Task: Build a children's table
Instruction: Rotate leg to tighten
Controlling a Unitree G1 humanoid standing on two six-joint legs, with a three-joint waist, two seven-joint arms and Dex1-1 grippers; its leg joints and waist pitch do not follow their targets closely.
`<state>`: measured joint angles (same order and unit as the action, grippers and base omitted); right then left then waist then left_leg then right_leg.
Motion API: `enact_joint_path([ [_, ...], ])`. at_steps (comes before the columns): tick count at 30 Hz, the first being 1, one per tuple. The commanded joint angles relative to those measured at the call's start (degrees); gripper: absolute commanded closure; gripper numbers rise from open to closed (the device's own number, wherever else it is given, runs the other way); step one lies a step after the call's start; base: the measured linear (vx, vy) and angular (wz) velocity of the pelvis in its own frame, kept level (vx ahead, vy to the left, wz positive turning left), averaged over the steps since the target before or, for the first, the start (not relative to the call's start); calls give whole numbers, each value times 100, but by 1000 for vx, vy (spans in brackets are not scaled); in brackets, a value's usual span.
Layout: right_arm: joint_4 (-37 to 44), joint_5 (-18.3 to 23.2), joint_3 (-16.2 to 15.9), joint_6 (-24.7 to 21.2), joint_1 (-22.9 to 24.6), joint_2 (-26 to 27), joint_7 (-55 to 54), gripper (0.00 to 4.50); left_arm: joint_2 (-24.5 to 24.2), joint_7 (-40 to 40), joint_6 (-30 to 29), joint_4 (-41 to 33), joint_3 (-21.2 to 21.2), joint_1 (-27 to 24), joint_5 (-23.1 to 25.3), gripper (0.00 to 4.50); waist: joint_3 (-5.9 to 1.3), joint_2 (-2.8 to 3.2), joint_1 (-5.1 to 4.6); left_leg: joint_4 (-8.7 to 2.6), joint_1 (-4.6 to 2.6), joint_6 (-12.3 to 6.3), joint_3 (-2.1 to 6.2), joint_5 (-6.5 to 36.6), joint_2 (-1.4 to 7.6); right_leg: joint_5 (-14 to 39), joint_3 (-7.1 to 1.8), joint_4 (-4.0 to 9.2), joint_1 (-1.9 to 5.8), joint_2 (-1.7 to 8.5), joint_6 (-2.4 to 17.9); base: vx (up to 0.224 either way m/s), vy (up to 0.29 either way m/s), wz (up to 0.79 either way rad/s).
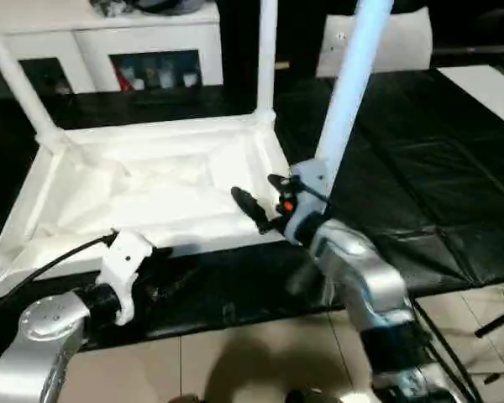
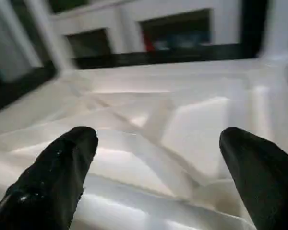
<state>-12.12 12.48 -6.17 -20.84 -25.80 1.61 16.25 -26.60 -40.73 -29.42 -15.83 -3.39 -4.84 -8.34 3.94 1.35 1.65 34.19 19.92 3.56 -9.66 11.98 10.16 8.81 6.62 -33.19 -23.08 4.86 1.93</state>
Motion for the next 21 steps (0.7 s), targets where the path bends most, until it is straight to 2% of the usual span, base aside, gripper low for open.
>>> enact_joint_path([
  [1, -431, -203, 425, 213, -151, -59, -563, 0, -114, 150, -85, 91, 145, 44, 183, 45, -382, 149, -58, -450, -79, 92, 93, 1435, 274, 1782, -375, 377, 233, 302, 793, 0, 0, 0],
  [2, -583, -262, 506, 322, -217, -85, -739, 0, -129, 202, -95, 136, 175, 68, 237, 32, -377, 144, -62, -450, -79, 105, 86, 1493, 261, 1700, -379, 364, 229, 281, 825, 0, 0, 0],
  [5, -985, -344, 806, 571, -403, -209, -1147, 0, -110, 404, -193, 262, 246, 159, 327, 32, -398, 134, -51, -438, -96, 131, 79, 1495, 252, 1559, -420, 335, 220, 269, 895, 0, 0, 0],
  [8, -1166, -326, 1011, 819, -491, -388, -1234, 0, -127, 509, -92, 449, 399, 224, 555, 32, -425, 117, -41, -416, -46, 39, 69, 1323, 230, 1405, -444, 306, 271, 273, 904, 0, 0, 0],
  [11, -1261, -353, 1061, 885, -529, -471, -1303, 0, -108, 562, -85, 495, 425, 245, 615, 32, -428, 117, -37, -403, -24, -26, 66, 1188, 224, 1395, -440, 309, 284, 278, 912, 0, 0, 0],
  [16, -1446, -231, 1423, 1257, -592, -900, -1174, 0, -60, 764, 80, 659, 522, 357, 753, 32, -426, 97, -31, -386, -27, -93, 56, 1248, 218, 1622, -428, 345, 281, 272, 869, 0, 0, 0],
  [21, -1367, 22, 1634, 1344, -519, -1225, -733, 0, 97, 904, 414, 776, 453, 479, 682, 32, -451, 77, -7, -359, -12, -203, 49, 1076, 217, 1426, -423, 322, 294, 266, 948, 0, 0, 0],
])
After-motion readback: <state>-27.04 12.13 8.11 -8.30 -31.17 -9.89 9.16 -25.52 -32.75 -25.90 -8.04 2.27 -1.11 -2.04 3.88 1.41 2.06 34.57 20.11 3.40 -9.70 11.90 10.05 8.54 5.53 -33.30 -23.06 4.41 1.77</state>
